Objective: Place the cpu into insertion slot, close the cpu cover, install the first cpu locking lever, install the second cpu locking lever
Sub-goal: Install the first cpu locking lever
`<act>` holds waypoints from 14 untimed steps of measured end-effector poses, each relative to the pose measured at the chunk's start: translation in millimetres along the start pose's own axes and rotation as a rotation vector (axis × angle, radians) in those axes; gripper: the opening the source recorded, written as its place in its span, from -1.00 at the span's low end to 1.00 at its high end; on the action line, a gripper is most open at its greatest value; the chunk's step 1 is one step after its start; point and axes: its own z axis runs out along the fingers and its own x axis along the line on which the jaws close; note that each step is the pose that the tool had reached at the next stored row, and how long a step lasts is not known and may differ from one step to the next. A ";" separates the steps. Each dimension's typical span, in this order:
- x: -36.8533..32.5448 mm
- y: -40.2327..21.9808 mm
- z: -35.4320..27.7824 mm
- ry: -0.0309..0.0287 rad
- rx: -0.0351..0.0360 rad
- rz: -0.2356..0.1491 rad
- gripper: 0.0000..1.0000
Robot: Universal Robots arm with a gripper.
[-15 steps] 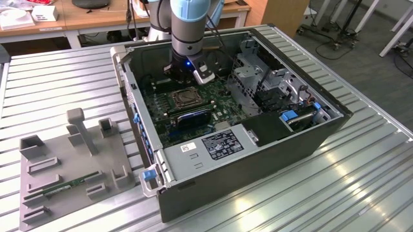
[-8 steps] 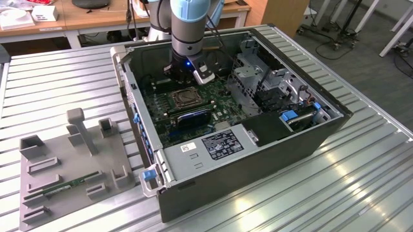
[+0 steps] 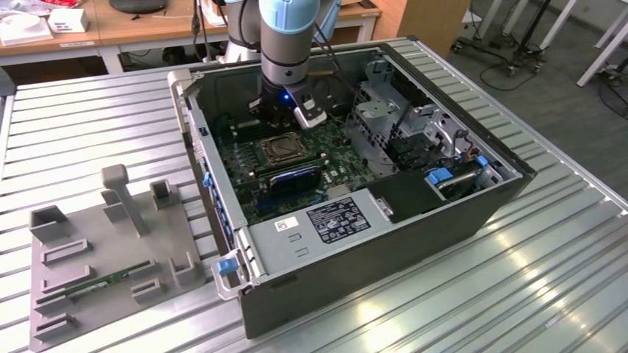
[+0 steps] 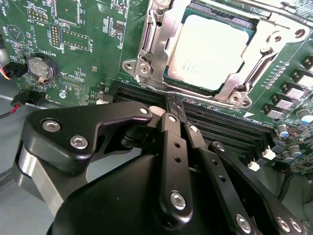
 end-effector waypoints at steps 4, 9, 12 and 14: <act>-0.1 -0.4 0.4 0.0001 -0.0003 0.000 -0.79; -0.1 -0.5 0.3 0.0003 -0.0013 0.000 -0.79; -0.3 0.6 -2.0 -0.0005 -0.0032 0.000 -0.79; -0.3 1.2 -5.7 0.0002 -0.0014 0.000 -0.79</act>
